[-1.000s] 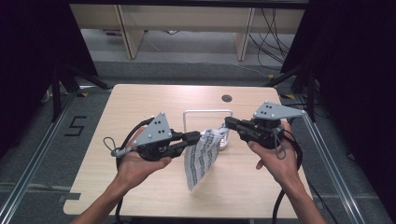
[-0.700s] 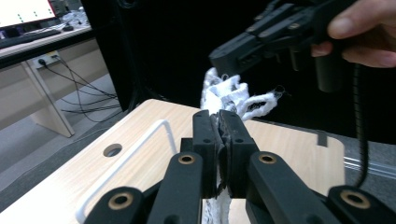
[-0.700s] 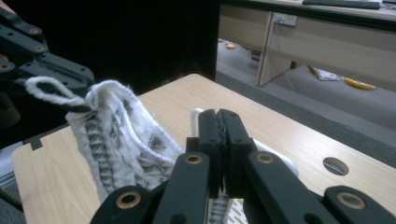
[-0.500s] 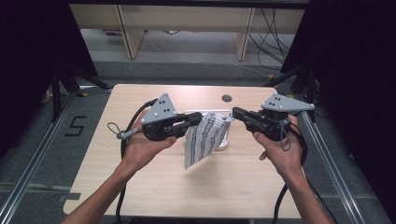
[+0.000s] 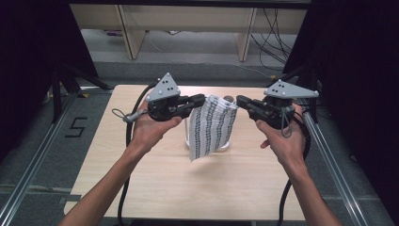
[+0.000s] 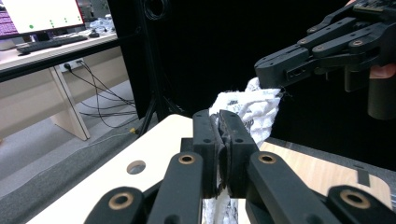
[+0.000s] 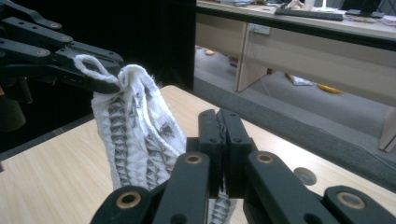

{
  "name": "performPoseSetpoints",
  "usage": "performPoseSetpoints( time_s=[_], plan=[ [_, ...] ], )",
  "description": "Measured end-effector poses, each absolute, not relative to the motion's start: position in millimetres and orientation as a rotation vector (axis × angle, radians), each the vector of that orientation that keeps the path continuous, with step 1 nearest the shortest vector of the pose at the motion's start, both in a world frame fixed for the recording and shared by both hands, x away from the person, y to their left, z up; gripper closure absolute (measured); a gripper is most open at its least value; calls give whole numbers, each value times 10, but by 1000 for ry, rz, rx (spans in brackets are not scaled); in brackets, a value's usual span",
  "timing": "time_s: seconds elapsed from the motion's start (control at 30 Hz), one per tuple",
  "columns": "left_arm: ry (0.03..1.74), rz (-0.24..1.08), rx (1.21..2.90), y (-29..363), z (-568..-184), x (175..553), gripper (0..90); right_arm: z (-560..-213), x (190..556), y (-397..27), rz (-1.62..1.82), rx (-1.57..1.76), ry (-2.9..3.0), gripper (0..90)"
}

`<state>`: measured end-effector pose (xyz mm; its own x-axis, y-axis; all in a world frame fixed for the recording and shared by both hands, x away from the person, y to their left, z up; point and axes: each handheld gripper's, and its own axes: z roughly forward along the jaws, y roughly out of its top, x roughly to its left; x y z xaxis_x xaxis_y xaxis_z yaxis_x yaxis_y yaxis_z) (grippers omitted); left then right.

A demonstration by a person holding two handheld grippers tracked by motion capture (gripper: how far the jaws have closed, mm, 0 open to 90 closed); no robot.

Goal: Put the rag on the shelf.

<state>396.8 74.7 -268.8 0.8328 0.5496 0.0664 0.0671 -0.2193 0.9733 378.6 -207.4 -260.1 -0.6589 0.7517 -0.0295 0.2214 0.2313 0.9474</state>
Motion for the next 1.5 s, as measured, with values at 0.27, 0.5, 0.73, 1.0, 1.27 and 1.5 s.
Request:
performPoseSetpoints(
  time_s=[0.27, 0.5, 0.73, 1.0, 1.27, 1.5],
  plan=[
    [503, 470, 1706, 736, -2597, 4217, 857, -2463, 3941, -2043, 1418, 931, 1994, 892],
    [553, 482, 1672, 729, -2547, 4429, 856, -2395, 4111, -1986, 1425, 974, 1978, 892],
    [595, 479, 1639, 757, -2496, 4591, 855, -2313, 4306, -1923, 1437, 979, 1970, 892],
    [652, 452, 1600, 795, -2543, 4840, 853, -2312, 4590, -1840, 1432, 1035, 1953, 891],
    [716, 407, 1594, 768, -2744, 5164, 848, -2481, 4931, -1823, 1413, 1140, 1952, 890],
    [751, 386, 1591, 732, -2856, 5300, 844, -2595, 5051, -1825, 1389, 1180, 1945, 888]
  ],
)
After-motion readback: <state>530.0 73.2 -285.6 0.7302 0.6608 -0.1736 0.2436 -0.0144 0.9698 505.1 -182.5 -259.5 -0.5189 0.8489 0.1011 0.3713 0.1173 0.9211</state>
